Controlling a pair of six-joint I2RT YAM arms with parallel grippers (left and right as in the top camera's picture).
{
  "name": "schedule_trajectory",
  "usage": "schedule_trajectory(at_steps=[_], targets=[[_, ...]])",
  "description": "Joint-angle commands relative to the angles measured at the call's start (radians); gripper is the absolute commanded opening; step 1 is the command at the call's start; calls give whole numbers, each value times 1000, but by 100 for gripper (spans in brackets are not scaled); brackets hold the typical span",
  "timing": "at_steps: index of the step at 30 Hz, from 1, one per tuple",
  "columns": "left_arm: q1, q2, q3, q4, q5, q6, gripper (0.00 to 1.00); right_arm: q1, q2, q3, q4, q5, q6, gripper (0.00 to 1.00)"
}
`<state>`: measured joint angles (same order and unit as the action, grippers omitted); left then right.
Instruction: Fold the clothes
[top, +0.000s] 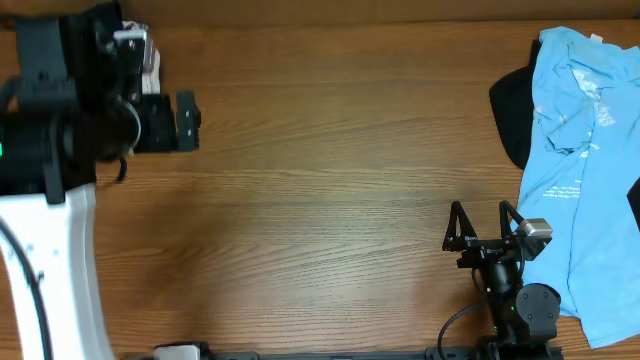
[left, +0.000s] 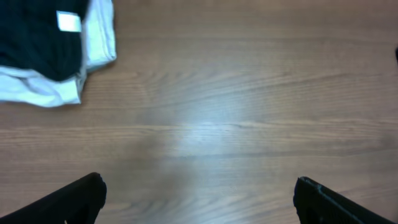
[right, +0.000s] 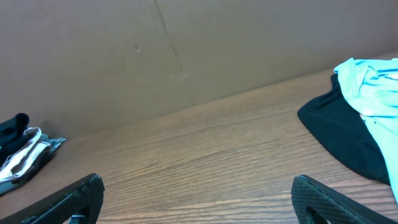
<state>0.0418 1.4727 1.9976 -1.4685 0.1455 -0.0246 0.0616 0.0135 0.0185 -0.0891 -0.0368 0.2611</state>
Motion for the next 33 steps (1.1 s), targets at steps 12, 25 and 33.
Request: schedule_trajectory(at_steps=[12, 25, 33], targets=[[5, -755, -1133, 869, 24, -25, 100, 8, -11, -10, 6, 10, 0, 100], [3, -1269, -1813, 1483, -17, -66, 100, 8, -11, -10, 6, 10, 0, 100], [4, -1438, -1873, 1482, -70, -65, 100, 8, -11, -10, 6, 10, 0, 100]])
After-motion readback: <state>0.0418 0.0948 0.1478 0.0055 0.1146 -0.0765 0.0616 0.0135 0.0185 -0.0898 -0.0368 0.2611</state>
